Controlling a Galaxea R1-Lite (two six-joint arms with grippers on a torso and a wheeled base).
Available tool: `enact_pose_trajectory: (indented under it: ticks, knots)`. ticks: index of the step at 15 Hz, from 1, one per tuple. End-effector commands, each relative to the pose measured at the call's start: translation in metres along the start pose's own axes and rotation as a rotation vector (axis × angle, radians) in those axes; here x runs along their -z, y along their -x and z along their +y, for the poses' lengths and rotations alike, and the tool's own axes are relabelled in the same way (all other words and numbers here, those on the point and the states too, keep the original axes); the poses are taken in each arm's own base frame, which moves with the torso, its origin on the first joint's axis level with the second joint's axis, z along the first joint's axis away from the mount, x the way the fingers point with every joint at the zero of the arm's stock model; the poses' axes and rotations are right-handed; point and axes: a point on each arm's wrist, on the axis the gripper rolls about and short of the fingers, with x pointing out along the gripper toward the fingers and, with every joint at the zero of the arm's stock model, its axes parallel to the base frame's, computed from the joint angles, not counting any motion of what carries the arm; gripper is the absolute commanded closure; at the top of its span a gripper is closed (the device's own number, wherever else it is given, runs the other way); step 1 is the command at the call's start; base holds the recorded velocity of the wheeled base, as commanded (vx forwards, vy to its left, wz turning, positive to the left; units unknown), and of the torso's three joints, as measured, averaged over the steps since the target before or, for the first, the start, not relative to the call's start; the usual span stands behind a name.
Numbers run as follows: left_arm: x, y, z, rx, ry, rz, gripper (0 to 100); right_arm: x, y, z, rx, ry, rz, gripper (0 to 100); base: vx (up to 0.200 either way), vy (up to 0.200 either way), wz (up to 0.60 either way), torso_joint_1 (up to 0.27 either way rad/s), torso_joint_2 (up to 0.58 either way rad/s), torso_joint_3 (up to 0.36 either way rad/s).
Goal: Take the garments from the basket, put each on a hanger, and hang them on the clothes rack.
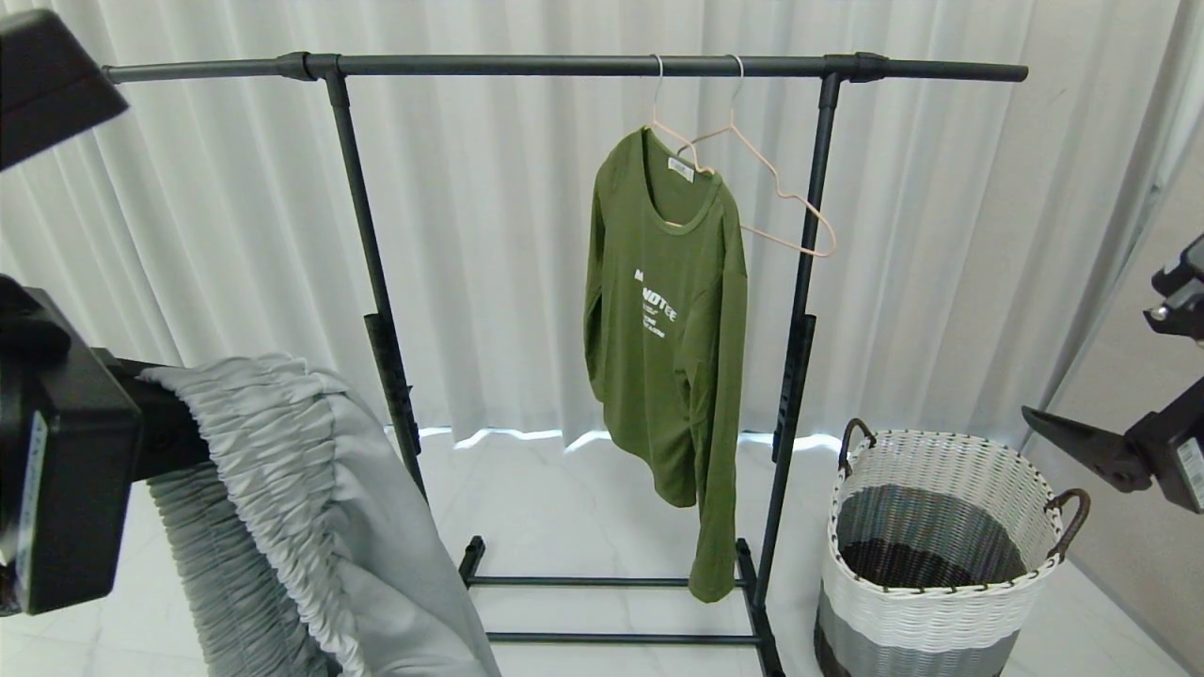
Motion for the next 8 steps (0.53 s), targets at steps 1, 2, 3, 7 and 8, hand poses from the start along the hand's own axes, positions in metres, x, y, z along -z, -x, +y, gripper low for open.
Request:
enact_pose_trajectory:
  ticks: [1,2,3,7,8]
  knots:
    - [0.003,0.000,0.000,-0.002,-0.002,0.008,100,0.018,0.004,0.005,-0.008,0.009,-0.032,0,0.000,0.000,0.00,0.000,0.00,0.000]
    - [0.005,0.000,0.000,-0.002,-0.002,0.010,100,0.020,0.002,0.007,-0.002,0.000,-0.049,0,0.000,0.000,0.00,0.000,0.00,0.000]
    - [0.006,0.000,0.001,-0.013,-0.003,0.012,100,0.020,0.002,0.006,0.006,-0.008,-0.055,0,0.000,0.000,0.00,0.000,0.00,0.000]
    - [0.014,0.005,0.003,-0.067,-0.014,0.011,100,0.023,0.001,0.000,0.021,-0.030,-0.044,0,0.000,0.000,0.00,0.027,-0.12,-0.109]
    - [0.017,0.008,0.004,-0.069,-0.030,0.007,100,0.023,0.001,0.000,0.011,-0.038,-0.050,0,0.000,0.000,0.00,0.100,-0.24,-0.256]
